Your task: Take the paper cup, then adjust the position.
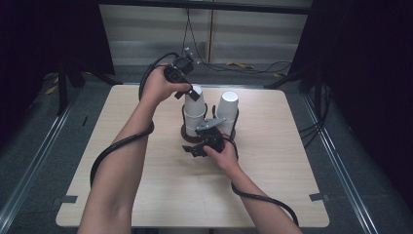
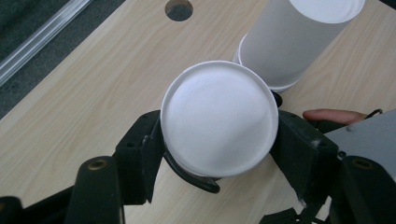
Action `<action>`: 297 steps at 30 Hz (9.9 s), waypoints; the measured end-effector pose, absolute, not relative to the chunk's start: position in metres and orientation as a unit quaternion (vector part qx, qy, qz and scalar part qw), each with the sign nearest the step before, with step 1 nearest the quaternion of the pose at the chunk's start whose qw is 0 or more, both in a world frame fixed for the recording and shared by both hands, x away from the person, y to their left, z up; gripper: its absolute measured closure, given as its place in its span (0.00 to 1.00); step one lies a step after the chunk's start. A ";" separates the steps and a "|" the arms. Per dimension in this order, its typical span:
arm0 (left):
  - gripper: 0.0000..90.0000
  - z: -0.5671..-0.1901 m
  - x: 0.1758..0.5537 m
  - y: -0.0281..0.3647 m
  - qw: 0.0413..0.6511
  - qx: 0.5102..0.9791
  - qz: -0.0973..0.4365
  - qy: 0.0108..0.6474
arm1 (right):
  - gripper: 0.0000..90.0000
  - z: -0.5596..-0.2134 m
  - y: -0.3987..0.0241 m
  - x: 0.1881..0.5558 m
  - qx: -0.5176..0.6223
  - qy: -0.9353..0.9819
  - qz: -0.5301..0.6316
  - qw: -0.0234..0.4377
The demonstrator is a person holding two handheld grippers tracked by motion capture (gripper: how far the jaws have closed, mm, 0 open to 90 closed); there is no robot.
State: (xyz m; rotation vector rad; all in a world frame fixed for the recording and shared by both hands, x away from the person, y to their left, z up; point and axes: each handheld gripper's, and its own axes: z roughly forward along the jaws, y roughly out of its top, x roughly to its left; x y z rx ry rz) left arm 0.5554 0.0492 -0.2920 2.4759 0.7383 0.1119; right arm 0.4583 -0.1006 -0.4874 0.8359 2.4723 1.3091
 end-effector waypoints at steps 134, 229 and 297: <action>0.40 -0.355 0.444 0.002 0.283 0.947 -0.015 0.150 | 0.14 -0.462 -0.222 0.387 0.246 0.862 0.438 0.074; 0.23 -0.389 0.423 0.006 0.334 0.930 -0.030 0.148 | 0.26 -0.462 -0.225 0.388 0.233 0.871 0.424 0.085; 0.21 -0.445 0.414 0.045 0.371 0.912 -0.038 0.171 | 0.26 -0.432 -0.199 0.405 0.130 0.961 0.244 0.029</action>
